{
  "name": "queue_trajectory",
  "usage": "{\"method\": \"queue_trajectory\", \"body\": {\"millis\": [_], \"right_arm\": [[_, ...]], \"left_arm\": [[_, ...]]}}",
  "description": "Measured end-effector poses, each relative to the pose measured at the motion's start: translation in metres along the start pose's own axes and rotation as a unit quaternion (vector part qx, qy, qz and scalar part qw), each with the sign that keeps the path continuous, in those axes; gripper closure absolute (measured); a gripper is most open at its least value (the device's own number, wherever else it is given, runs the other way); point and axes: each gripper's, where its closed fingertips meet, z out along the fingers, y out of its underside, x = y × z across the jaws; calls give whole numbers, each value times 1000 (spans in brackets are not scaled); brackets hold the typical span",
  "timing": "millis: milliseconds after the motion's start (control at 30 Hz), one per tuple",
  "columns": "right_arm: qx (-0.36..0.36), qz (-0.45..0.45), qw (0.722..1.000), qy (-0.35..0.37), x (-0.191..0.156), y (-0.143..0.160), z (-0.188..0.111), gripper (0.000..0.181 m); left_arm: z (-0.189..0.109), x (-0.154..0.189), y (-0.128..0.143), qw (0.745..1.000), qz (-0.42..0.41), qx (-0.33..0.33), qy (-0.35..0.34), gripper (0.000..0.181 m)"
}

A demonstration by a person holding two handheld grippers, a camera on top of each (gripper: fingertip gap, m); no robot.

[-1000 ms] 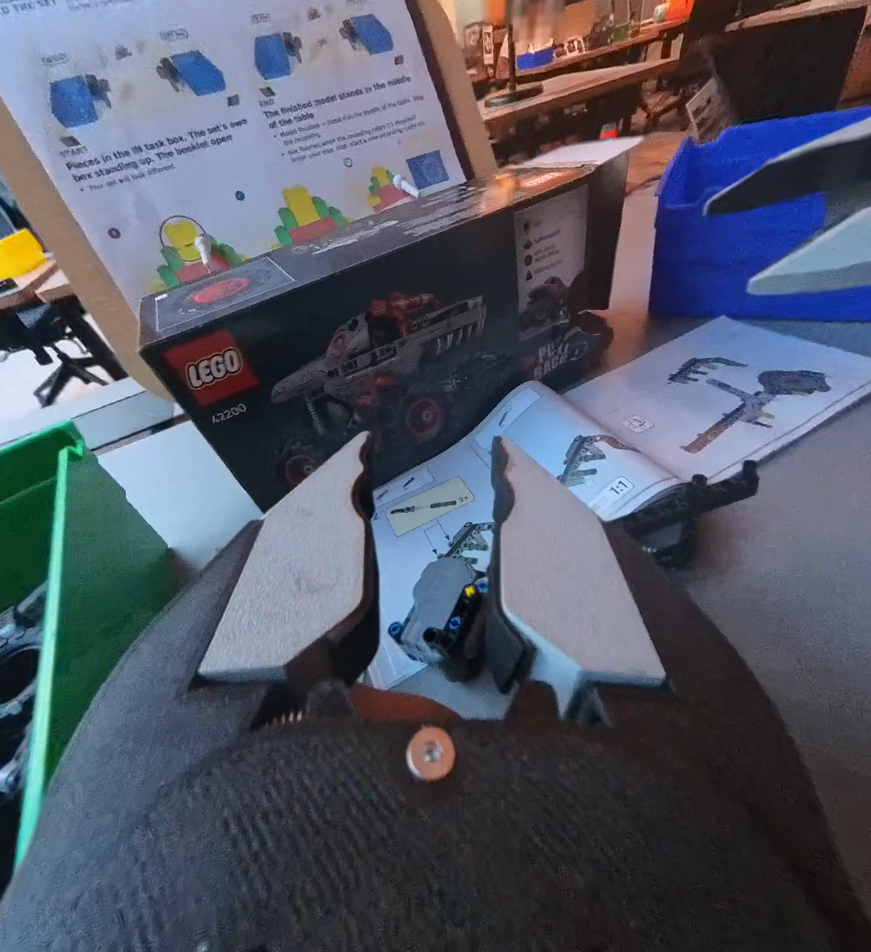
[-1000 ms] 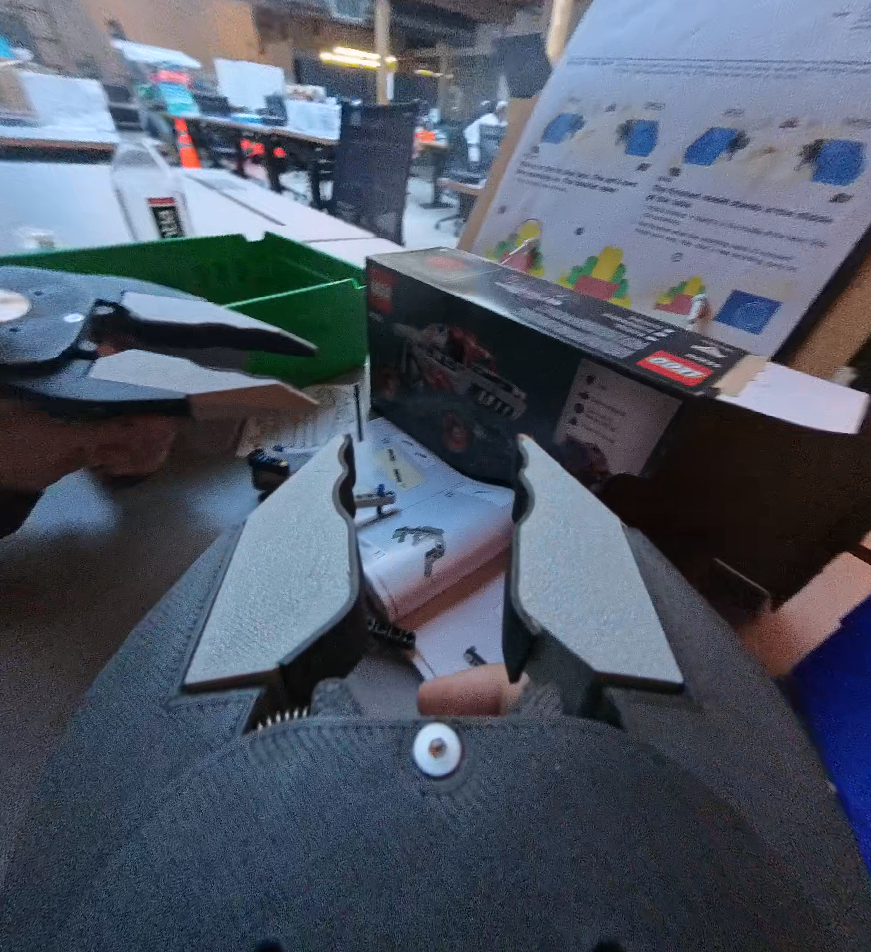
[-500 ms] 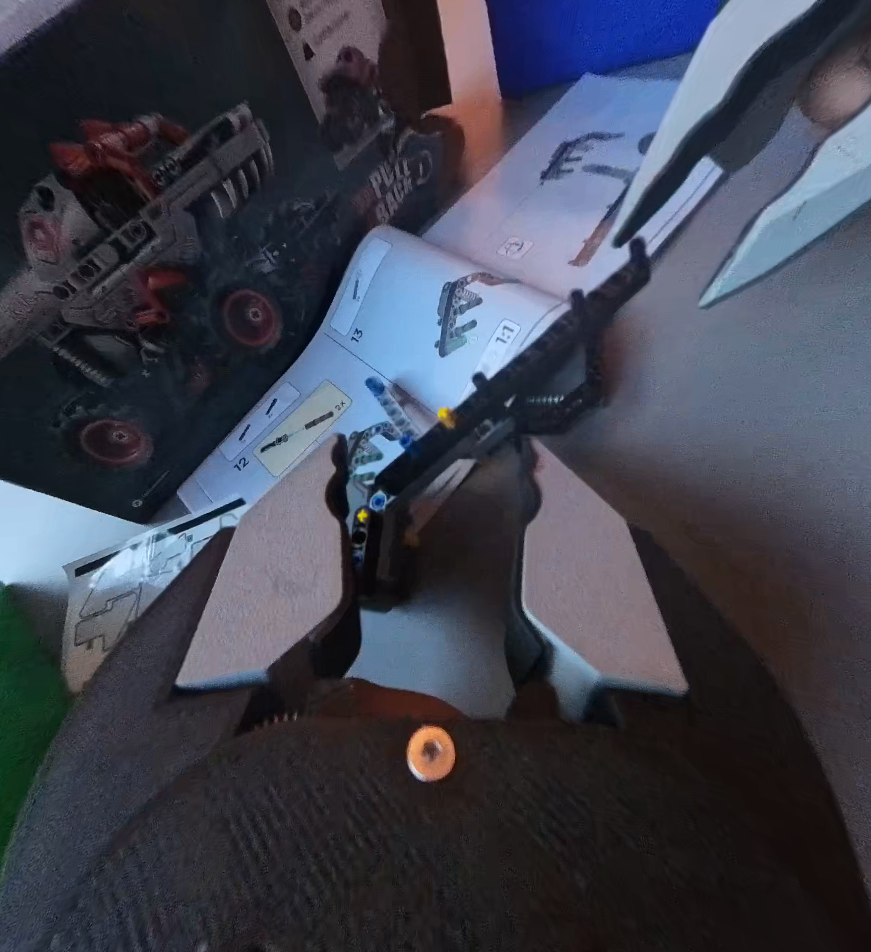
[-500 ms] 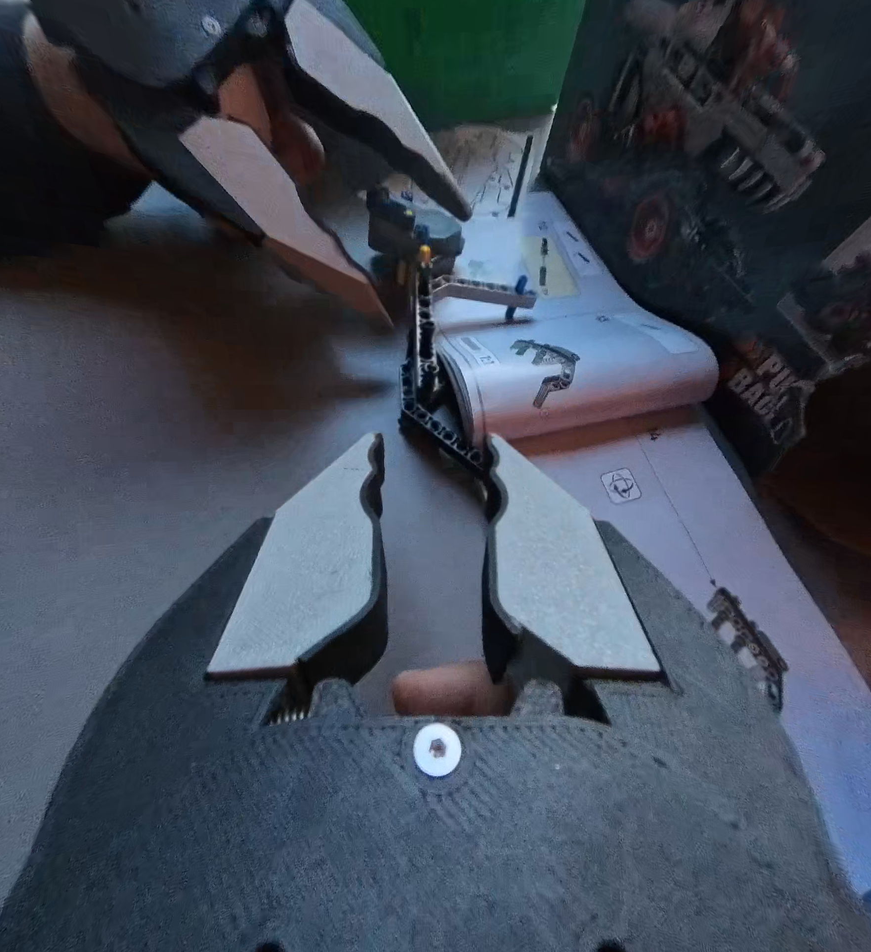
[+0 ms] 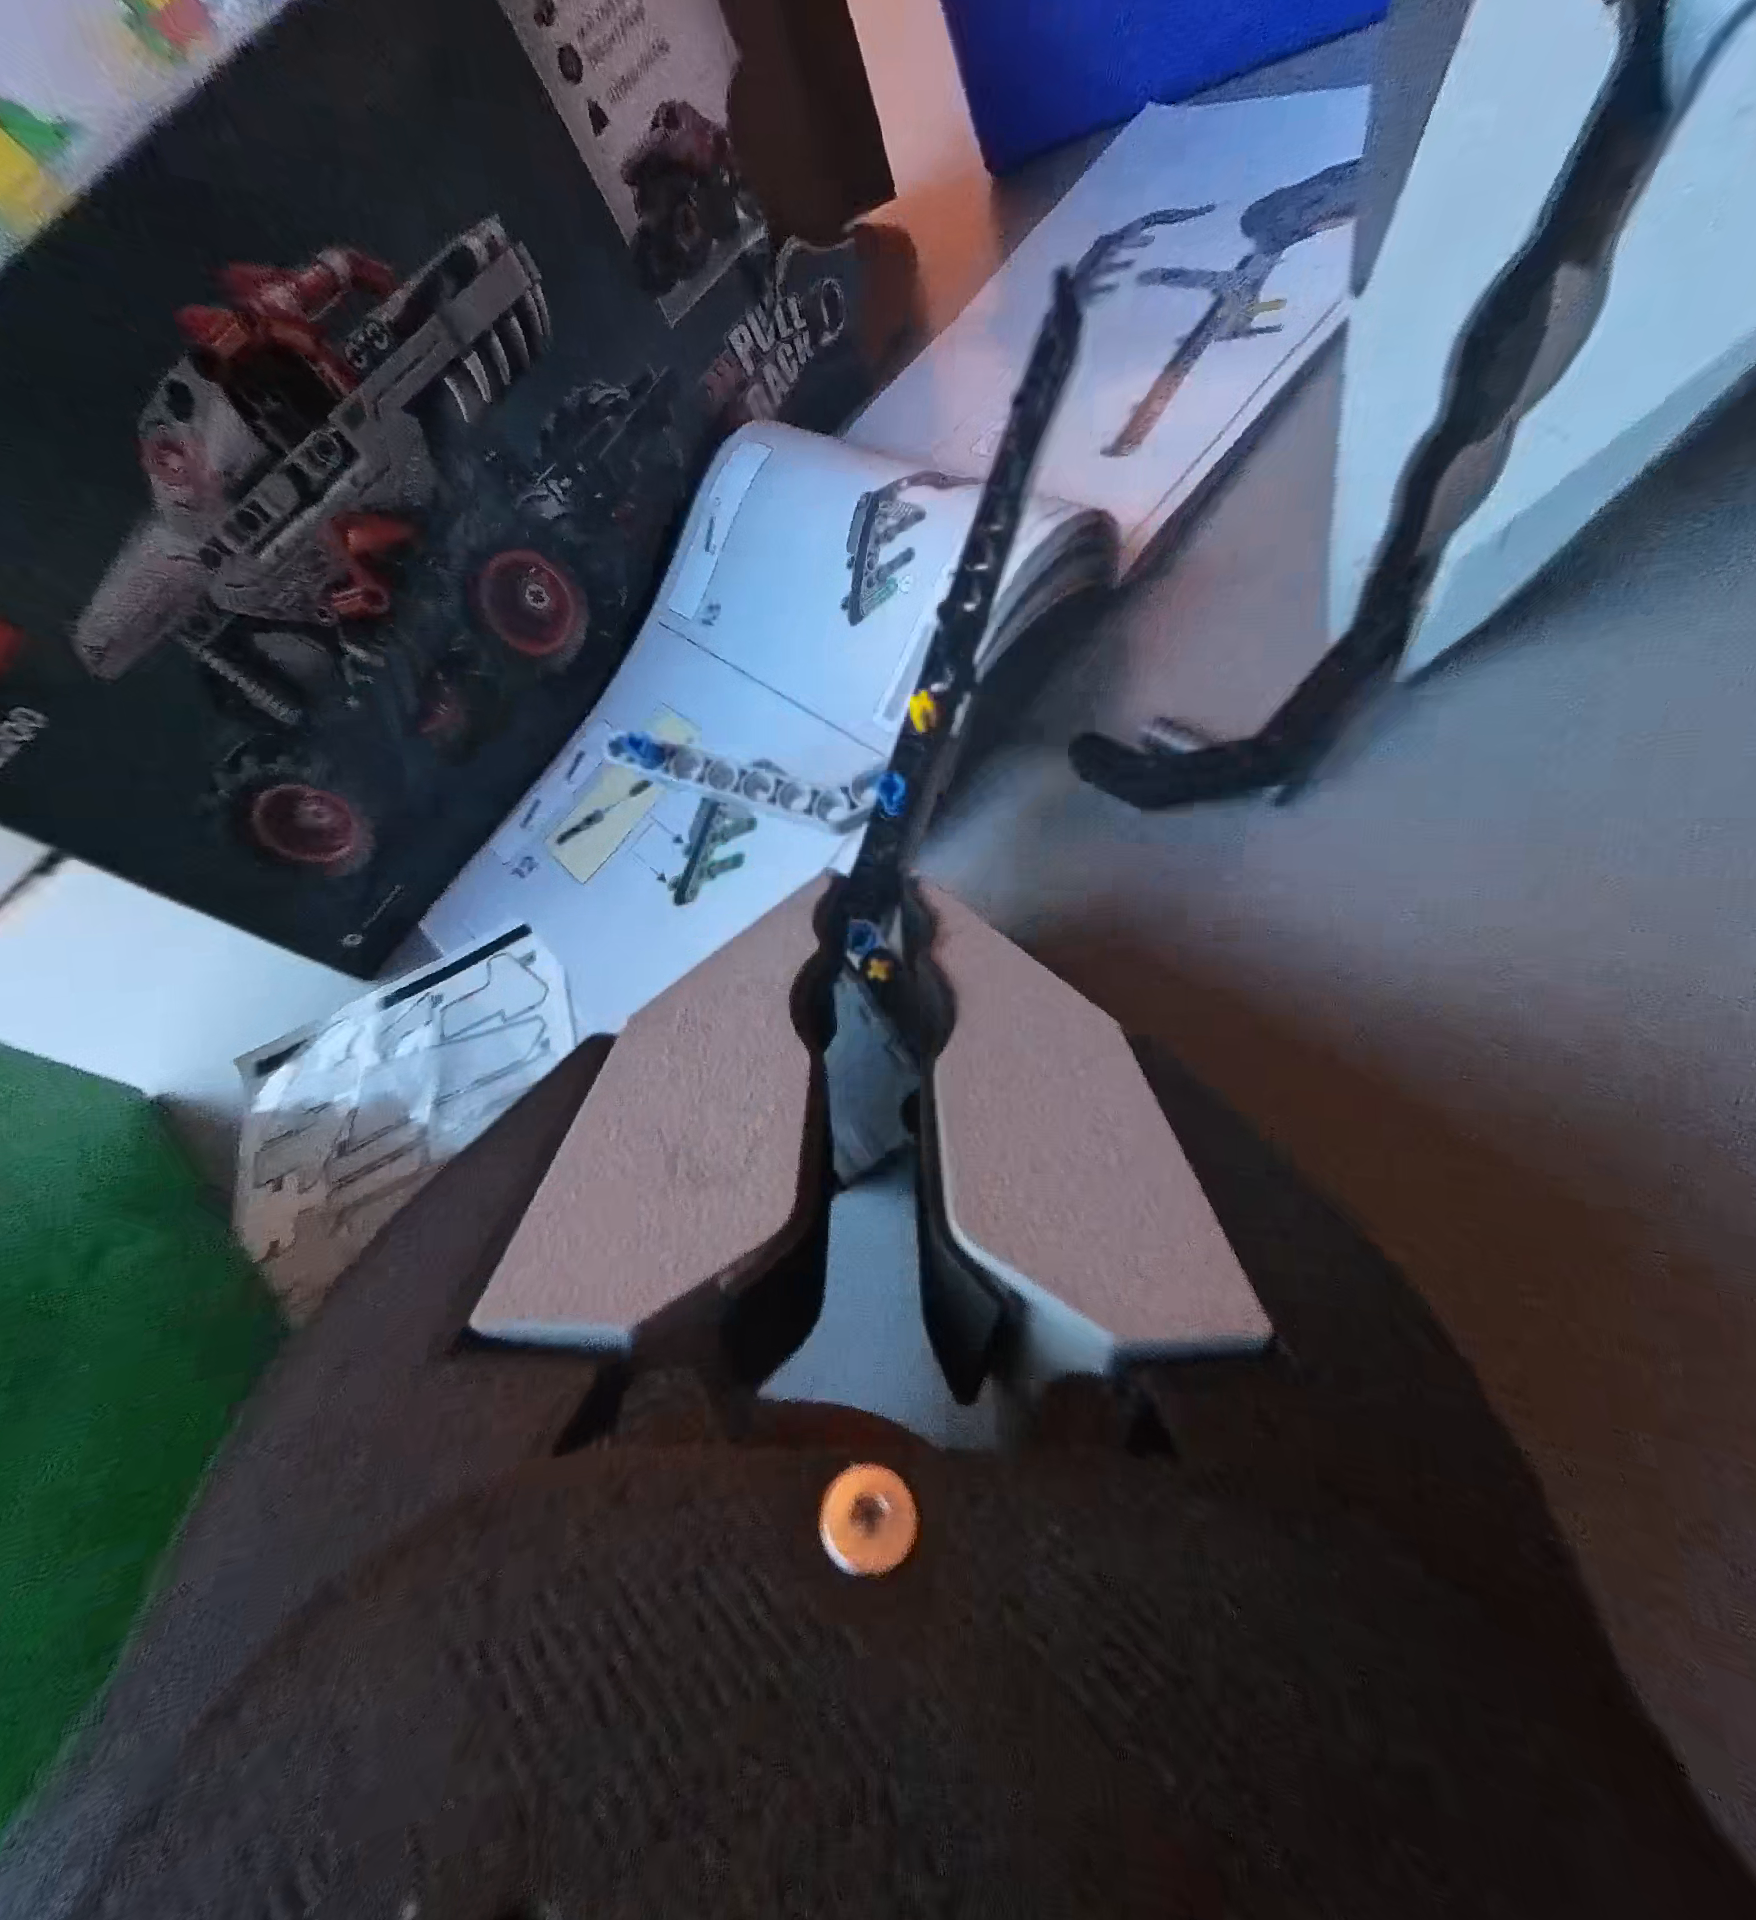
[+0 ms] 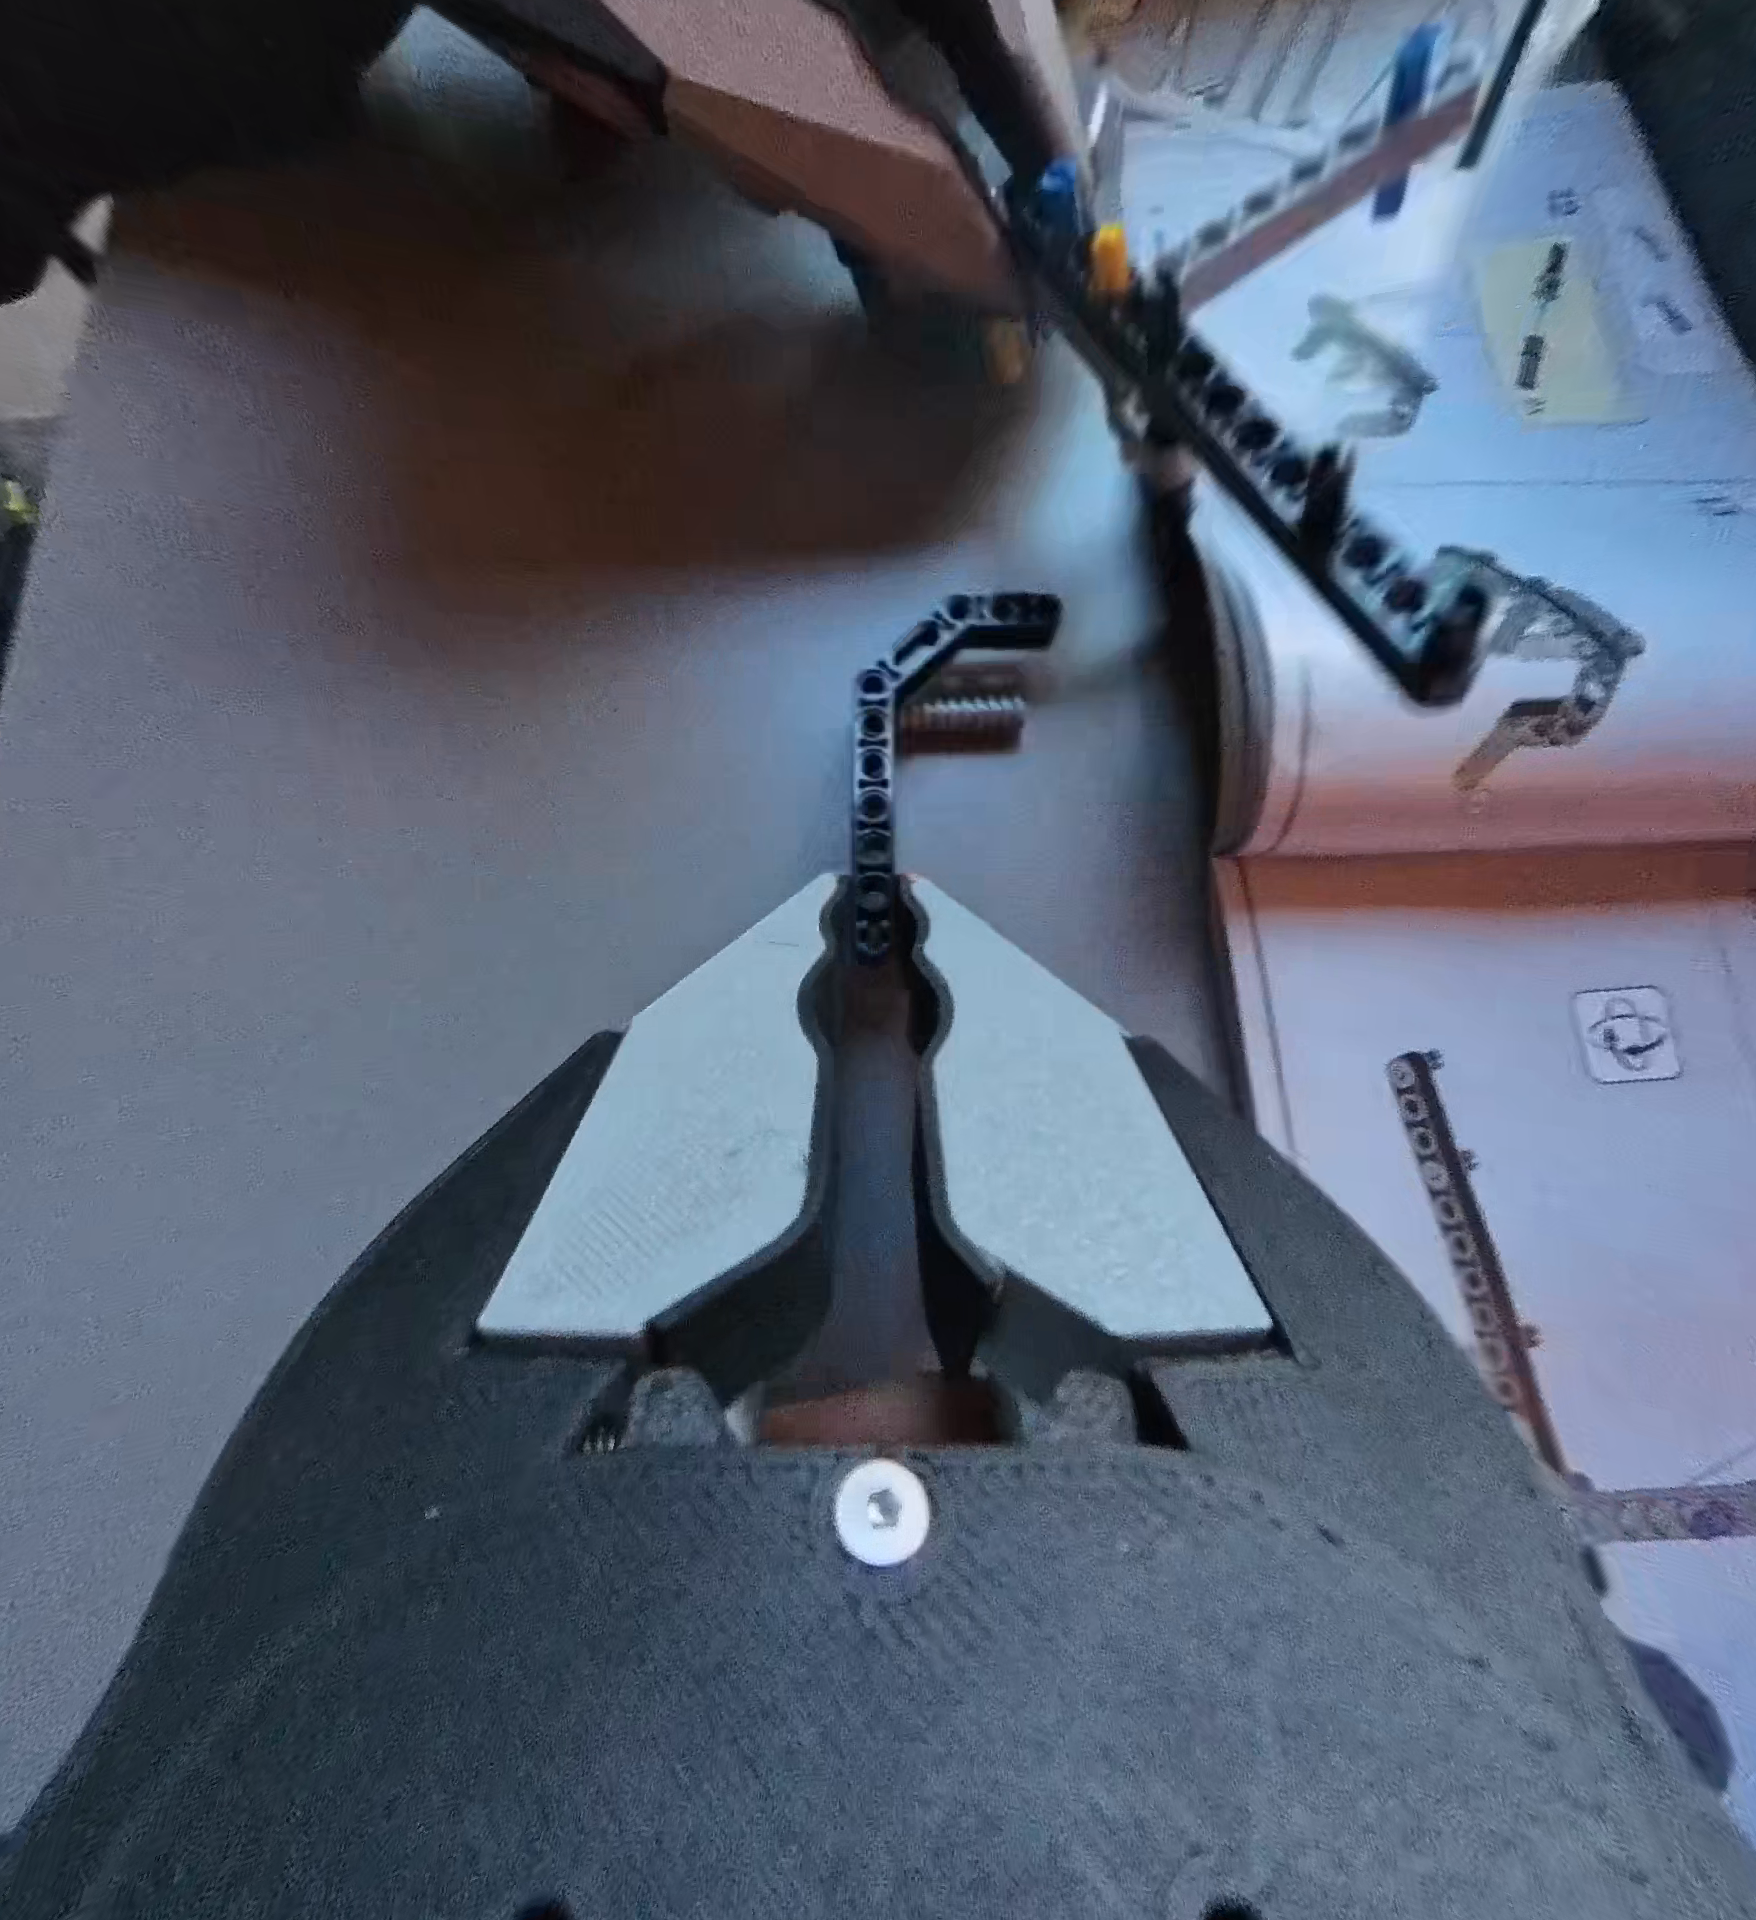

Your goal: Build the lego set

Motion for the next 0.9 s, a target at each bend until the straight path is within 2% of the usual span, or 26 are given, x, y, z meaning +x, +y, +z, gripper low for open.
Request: {"method": "queue_trajectory", "body": {"millis": [33, 167, 267, 467, 667, 900], "right_arm": [[-3, 7, 1000, -20, -6, 2, -2, 177], [-11, 16, 998, -52, -18, 10, -14, 176], [20, 32, 997, -65, -21, 5, -27, 171], [70, 48, 993, -82, -23, -2, -48, 164], [127, 51, 988, -70, -16, -23, -54, 162], [130, 61, 988, -47, -3, -20, -50, 160]], "left_arm": [[-6, 2, 2, 1000, 17, 0, -19, 175], [-23, 20, 8, 992, 104, -7, -67, 175], [-35, 32, 9, 987, 149, 16, -63, 175], [-47, 42, 17, 955, 279, 51, -91, 175], [-44, 51, 23, 942, 320, 43, -87, 160], [-60, 53, 17, 947, 299, 76, -93, 148]]}}
